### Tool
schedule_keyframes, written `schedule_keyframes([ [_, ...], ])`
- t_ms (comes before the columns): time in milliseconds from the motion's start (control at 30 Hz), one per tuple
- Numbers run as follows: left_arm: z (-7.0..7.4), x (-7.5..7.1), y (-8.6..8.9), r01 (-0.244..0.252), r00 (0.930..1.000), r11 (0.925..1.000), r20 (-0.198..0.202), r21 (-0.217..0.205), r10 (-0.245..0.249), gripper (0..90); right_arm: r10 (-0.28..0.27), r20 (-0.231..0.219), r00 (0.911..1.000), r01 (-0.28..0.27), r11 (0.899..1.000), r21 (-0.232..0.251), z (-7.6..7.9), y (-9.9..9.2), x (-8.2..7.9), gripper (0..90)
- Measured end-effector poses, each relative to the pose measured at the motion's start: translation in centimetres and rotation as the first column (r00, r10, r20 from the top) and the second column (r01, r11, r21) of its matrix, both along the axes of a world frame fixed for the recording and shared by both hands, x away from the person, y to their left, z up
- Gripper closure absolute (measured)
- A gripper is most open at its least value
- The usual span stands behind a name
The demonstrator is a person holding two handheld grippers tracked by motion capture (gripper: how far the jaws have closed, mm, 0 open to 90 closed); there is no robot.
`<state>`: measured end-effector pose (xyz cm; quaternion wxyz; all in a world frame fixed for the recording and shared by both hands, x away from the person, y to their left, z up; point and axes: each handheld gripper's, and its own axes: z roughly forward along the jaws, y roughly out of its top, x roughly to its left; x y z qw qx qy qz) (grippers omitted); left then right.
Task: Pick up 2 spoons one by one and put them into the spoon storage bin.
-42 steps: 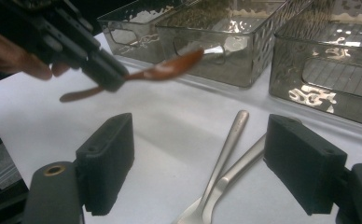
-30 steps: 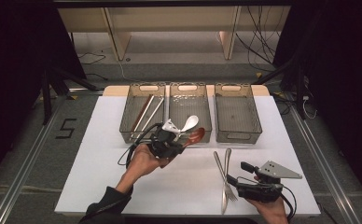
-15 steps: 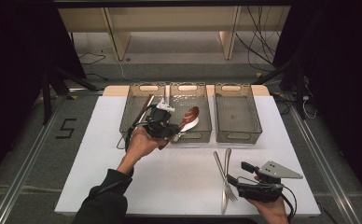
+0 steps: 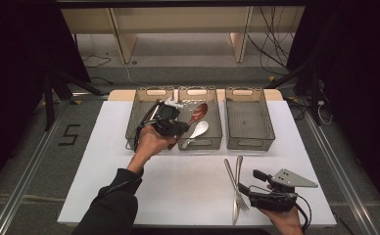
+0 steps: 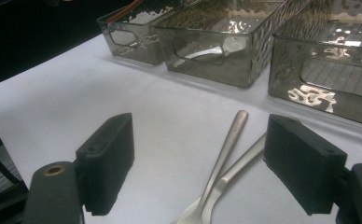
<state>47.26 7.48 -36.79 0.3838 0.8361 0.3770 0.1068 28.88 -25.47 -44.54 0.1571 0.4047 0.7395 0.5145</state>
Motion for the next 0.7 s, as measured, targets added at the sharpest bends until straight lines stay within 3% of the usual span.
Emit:
schedule_keyframes([
  [700, -0.3, 3.6, -1.0, -0.059, 0.9982, 0.9983, -0.008, -0.002, 0.059, 81.1, 0.001, 0.001, 1.0000, -0.001, 1.000, 0.002, 0.0, 0.0, 0.0, 25.3],
])
